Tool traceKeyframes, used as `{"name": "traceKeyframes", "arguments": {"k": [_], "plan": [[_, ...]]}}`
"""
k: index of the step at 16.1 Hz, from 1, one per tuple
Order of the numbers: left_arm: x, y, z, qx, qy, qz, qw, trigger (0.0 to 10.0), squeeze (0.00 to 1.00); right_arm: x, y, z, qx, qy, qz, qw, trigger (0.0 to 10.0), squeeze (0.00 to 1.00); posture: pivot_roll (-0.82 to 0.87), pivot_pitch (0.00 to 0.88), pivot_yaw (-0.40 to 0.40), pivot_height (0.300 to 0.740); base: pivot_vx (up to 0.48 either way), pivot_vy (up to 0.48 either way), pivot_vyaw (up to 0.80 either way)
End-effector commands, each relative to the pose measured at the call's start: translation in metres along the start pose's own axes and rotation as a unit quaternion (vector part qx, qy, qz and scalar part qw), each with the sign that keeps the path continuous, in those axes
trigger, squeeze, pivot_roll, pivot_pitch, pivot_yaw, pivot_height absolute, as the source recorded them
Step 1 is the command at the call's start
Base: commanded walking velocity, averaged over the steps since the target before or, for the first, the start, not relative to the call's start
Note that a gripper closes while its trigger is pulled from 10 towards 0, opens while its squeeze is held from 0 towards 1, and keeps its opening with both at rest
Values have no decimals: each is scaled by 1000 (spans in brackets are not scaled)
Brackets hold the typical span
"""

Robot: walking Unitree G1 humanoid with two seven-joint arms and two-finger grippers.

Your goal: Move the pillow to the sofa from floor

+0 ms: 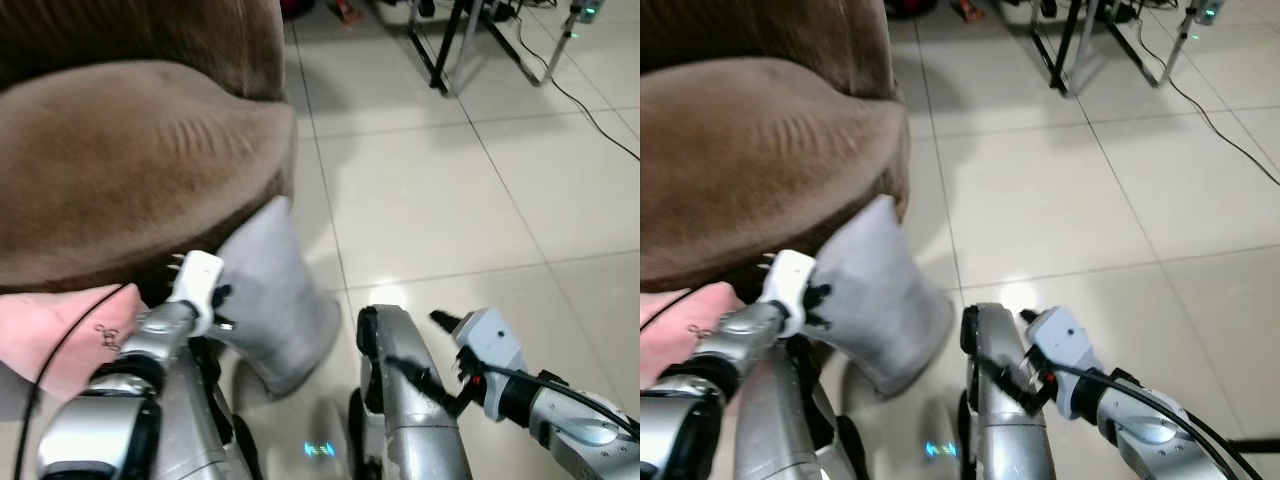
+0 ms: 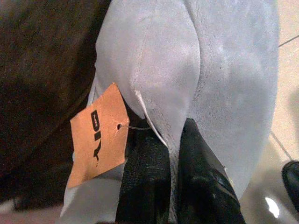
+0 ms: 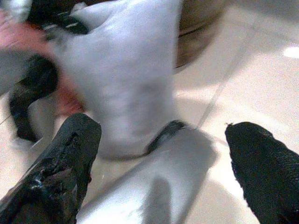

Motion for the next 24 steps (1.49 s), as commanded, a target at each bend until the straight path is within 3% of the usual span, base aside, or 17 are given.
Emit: {"name": "traceKeyframes", "arguments": {"k": [1,4,6,8,10,12,13,15,16,18,19,24], "plan": [[2,-8,5,21,-9,-14,1000,0,0,2,-7,-6,4,7,-30,1000,10000,0,-353,81,54,466,0,0,0],[8,-36,46,76,-82,-60,992,0,0,13,-22,-8,31,-10,-95,995,10000,0,-298,6,107,466,0,0,0],[5,-62,85,146,-151,-112,971,0,0,20,-33,3,33,-39,-137,989,10000,0,-261,0,131,466,0,0,0],[1,-69,97,174,-174,-132,960,0,0,25,-37,10,33,-53,-142,988,10000,0,-244,0,140,466,0,0,0],[-11,-73,112,232,-213,-148,938,0,0,37,-37,17,29,-74,-142,987,10000,0,-206,0,126,466,0,0,0],[-19,-68,119,195,-245,-141,939,0,0,39,-37,20,50,-84,-161,982,10000,0,-195,0,123,466,0,0,0],[-29,-63,125,154,-277,-134,939,0,0,36,-42,23,62,-96,-194,974,10000,0,-199,0,132,466,0,0,0],[-50,-69,130,158,-322,-137,923,0,0,28,-56,27,89,-107,-255,957,10000,0,-204,0,134,476,0,0,0],[-64,-84,127,173,-337,-153,913,0,0,29,-55,29,96,-110,-260,955,10000,0,-209,0,132,496,0,0,0],[-69,-94,125,165,-337,-157,913,0,0,32,-53,36,97,-116,-264,952,10000,0,-219,0,131,526,0,0,0],[-68,-93,130,160,-338,-149,915,0,0,34,-58,37,108,-119,-266,950,10000,0,-221,0,131,546,0,0,0],[-72,-92,140,163,-341,-134,916,0,0,42,-71,54,73,-136,-256,954,10000,0,-200,0,107,631,0,0,0]]}}
Point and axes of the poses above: a point about 5 cm out from each wrist's last joint towards the gripper, its own x axis pointing out of the wrist towards the gripper, its own z axis along the axis of the wrist's last joint, y = z × x, the point moved 6 cm from there along x, pointing out of the wrist towards the gripper, and after that the axes turned 12 degrees about -x, right-handed, at the moved point
